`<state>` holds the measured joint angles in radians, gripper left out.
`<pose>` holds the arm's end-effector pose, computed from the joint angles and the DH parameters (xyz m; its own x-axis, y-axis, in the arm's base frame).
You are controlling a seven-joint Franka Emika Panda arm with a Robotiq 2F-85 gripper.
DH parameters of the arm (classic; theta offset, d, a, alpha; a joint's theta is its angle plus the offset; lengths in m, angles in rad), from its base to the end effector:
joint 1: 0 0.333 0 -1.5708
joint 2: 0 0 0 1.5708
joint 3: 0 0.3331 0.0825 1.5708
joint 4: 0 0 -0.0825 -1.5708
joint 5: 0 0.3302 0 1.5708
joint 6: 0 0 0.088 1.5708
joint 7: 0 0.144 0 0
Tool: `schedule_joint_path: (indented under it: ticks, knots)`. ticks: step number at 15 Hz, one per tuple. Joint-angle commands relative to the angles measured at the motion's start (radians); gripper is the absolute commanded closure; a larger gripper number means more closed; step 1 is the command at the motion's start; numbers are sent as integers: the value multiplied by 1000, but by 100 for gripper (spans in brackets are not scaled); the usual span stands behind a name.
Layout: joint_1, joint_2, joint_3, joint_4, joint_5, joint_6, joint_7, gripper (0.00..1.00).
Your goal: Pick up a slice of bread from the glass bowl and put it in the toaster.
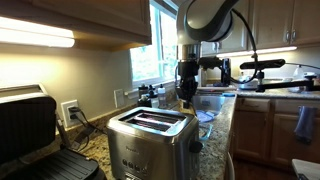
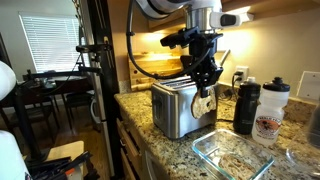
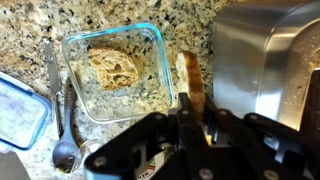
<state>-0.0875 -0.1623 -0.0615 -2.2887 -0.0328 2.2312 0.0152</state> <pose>0.4488 -0.0700 0.4368 0.9842 -0.1430 0.1045 -0.1455 -0.9892 0.0163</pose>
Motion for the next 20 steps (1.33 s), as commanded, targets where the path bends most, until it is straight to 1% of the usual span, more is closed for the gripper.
schedule_joint_path:
  ticks: [1,8,20]
  knots:
    - [2,-113,8,-82,-26,41,34,92]
    - [5,-176,36,-87,-44,41,49,92]
    - [12,-205,92,-65,-72,32,89,92]
